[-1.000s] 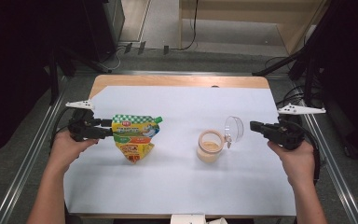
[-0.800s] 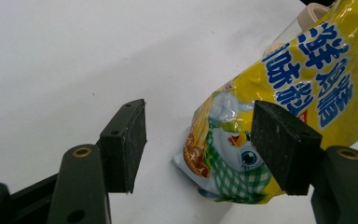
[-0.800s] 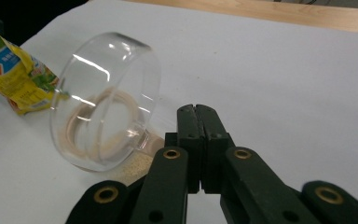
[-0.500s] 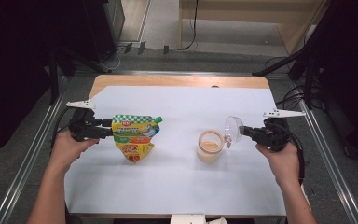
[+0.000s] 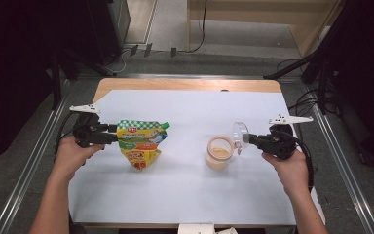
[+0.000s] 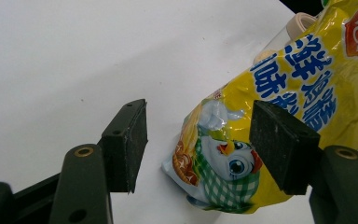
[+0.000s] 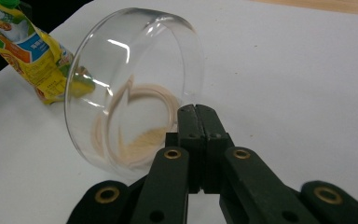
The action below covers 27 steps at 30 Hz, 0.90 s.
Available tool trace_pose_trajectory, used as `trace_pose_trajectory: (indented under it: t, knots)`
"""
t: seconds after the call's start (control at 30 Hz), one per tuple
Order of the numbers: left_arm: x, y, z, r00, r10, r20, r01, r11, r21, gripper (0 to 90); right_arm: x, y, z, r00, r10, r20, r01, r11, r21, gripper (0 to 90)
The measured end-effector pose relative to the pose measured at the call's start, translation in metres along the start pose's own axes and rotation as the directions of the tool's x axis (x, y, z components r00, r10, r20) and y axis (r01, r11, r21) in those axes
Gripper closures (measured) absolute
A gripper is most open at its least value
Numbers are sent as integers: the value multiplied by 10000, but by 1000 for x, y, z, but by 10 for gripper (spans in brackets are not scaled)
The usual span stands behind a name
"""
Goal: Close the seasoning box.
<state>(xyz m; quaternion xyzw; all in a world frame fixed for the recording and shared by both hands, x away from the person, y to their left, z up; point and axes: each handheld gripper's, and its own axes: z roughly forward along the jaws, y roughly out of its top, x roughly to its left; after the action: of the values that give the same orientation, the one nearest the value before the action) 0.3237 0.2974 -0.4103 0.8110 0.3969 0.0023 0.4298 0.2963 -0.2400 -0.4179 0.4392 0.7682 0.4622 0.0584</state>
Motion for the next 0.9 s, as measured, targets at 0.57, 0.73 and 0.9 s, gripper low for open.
trace_pose_trajectory:
  t: [0.57,0.73,0.9]
  knots:
    - [1,-2,2,9999,-23,-148,24,9999,109,371,14,2,3,9977,-671,56,670,9976,172,878]
    - [1,-2,2,9999,22,-166,-20,10000,75,367,10,0,3,9974,-690,193,686,9974,203,819]
    - [1,-1,2,9998,28,-208,-26,9999,102,365,4,-3,3,9977,-615,268,610,9979,197,732]
